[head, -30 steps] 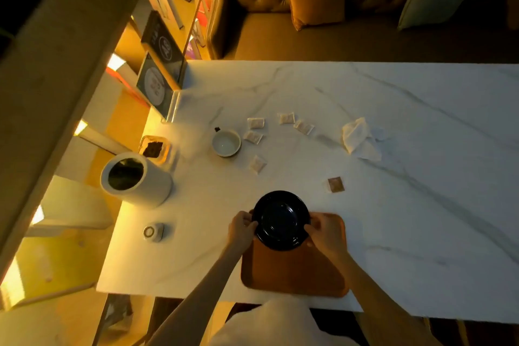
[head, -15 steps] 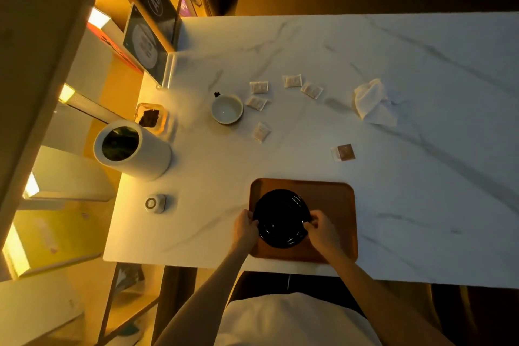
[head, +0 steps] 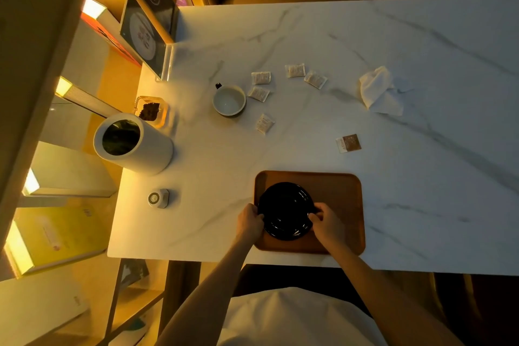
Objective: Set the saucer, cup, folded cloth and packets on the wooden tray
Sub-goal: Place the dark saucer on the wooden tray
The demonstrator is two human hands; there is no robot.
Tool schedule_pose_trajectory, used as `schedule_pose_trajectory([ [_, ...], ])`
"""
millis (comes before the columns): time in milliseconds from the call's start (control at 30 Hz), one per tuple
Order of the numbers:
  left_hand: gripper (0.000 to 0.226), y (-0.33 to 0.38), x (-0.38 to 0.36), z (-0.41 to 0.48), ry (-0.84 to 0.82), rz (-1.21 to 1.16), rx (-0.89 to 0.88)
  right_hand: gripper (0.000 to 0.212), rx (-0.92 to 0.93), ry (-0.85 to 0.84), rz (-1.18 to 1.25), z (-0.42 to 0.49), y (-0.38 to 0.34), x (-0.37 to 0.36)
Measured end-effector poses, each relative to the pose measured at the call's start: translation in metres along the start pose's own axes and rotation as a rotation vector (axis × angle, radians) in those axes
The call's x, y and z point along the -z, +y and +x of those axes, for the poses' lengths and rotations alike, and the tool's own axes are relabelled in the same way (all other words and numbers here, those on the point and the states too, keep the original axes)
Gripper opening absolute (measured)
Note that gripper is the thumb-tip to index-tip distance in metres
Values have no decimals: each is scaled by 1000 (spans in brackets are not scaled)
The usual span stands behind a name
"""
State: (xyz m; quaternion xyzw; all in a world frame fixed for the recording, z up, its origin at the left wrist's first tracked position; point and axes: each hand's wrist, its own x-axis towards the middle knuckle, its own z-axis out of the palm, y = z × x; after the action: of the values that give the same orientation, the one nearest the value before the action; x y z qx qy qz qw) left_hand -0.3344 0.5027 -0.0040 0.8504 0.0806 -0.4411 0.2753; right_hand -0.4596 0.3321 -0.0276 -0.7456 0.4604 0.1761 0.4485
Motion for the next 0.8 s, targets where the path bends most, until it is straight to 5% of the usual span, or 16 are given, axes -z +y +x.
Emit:
schedule_pose_trajectory([
  [800, 31, 2, 2, 3, -94, -35, 13, 36, 5, 80, 98, -5, 6, -6],
])
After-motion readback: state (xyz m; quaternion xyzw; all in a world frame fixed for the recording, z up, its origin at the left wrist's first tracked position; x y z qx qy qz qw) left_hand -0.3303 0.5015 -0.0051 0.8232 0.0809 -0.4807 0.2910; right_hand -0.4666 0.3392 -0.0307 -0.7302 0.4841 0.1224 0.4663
